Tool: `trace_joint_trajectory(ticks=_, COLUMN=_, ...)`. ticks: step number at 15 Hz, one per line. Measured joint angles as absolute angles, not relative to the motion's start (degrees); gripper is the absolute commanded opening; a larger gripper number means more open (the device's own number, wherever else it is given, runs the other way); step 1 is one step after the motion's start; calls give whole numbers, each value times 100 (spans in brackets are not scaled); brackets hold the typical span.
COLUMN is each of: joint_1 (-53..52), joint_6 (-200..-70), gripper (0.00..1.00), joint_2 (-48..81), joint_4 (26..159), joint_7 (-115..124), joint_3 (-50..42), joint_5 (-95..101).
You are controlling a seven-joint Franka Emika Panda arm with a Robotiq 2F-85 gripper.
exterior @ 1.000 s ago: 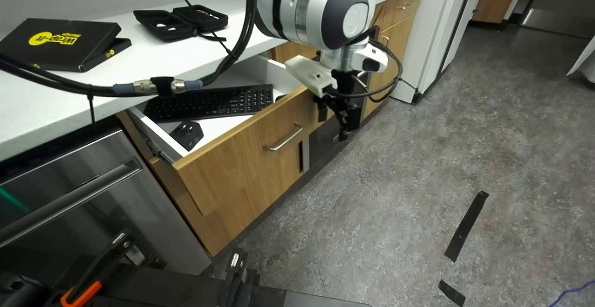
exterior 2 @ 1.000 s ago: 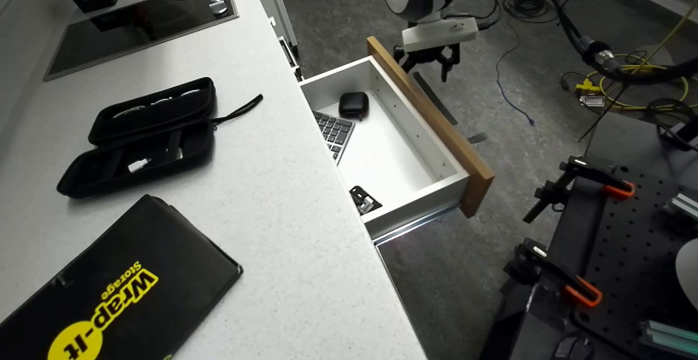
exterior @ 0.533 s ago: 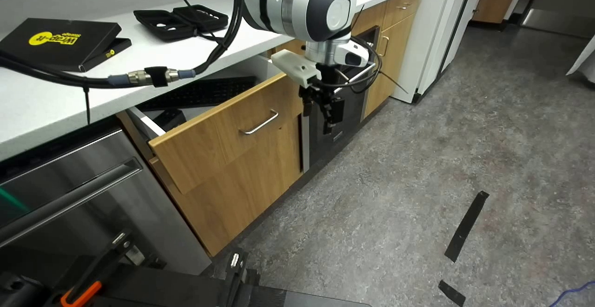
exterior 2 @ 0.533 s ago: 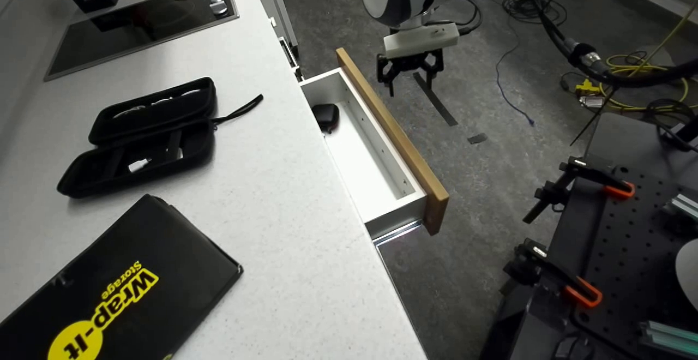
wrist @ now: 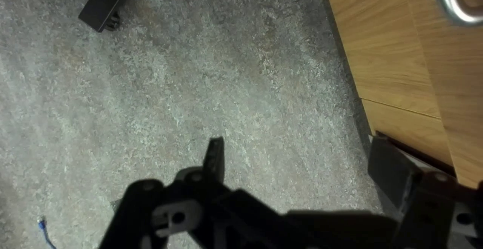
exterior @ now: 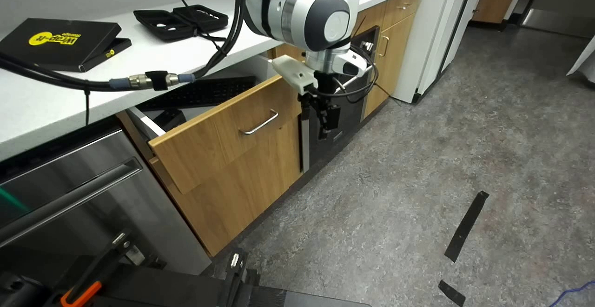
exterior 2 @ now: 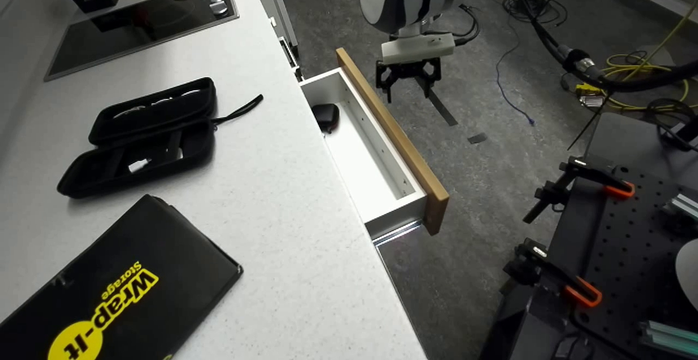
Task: Close the drawer fully
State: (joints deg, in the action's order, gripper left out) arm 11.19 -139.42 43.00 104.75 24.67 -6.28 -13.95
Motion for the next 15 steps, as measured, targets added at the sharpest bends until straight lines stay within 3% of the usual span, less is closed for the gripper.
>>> trace_joint_trajectory(ticks=15, joint_1=1024, joint_6=-14297, gripper=100, joint_2=4745, joint_4=9986, joint_7=1626, joint_3=512, joint_5=-1879)
